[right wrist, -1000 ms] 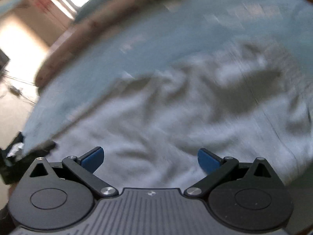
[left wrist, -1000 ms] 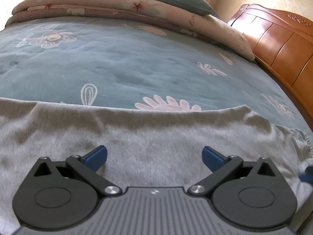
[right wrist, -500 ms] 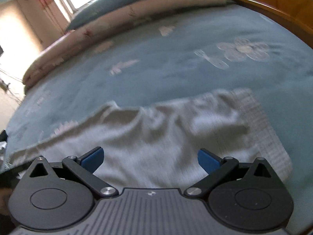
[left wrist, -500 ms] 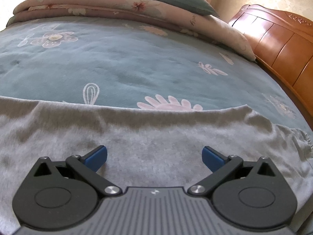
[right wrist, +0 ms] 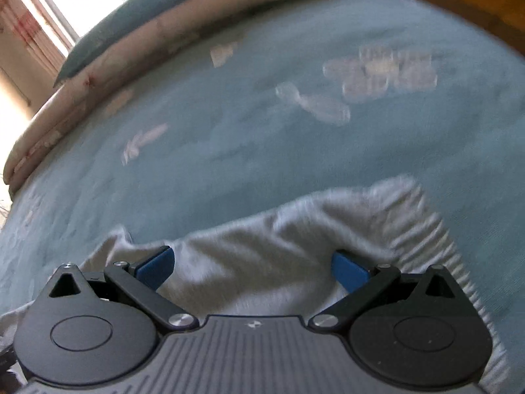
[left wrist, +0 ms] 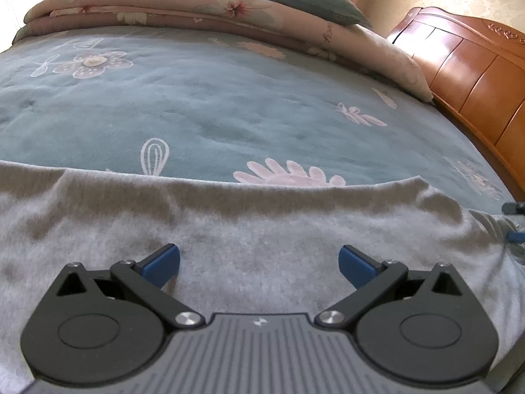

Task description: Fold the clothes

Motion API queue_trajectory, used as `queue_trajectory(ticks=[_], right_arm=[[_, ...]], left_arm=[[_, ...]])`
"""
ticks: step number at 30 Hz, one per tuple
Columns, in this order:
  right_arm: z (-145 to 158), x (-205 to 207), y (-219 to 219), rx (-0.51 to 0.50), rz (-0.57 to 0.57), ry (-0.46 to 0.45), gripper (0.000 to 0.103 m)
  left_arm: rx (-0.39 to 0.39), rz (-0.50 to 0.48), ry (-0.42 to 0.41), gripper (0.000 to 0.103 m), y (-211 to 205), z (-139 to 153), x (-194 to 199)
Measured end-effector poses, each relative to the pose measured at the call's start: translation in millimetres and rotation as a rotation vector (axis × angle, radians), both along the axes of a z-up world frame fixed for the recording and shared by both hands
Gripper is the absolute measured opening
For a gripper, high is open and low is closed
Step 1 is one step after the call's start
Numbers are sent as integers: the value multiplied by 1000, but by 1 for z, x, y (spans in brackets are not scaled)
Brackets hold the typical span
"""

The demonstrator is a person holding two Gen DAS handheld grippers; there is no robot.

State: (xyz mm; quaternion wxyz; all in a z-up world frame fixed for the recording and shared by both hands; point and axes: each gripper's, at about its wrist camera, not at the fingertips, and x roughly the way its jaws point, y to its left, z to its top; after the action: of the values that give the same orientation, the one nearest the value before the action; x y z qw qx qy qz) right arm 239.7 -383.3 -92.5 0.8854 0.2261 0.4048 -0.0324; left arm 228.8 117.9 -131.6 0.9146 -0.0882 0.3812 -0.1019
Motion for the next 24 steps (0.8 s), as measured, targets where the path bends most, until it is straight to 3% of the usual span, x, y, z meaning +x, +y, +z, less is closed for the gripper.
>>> queue_trajectory(ticks=[4, 7, 12, 17, 21, 24], right_arm=[[18, 1, 21, 22, 82, -52, 103], [10, 16, 37, -8, 124, -33, 103], [-29, 43, 36, -38, 82, 44, 103], [-14, 44, 42, -63, 59, 9, 103], [3, 32, 64, 8, 159, -31, 103], [-2, 33, 84, 41, 241, -10, 103]], left_arm=[[5, -7, -5, 102, -2, -1, -2], [14, -15, -7, 102, -3, -1, -1], [24, -31, -11, 102, -6, -1, -2], [27, -31, -15, 102, -5, 0, -2], [25, -29, -18, 102, -4, 0, -3], [31, -34, -18, 102, -5, -1, -3]])
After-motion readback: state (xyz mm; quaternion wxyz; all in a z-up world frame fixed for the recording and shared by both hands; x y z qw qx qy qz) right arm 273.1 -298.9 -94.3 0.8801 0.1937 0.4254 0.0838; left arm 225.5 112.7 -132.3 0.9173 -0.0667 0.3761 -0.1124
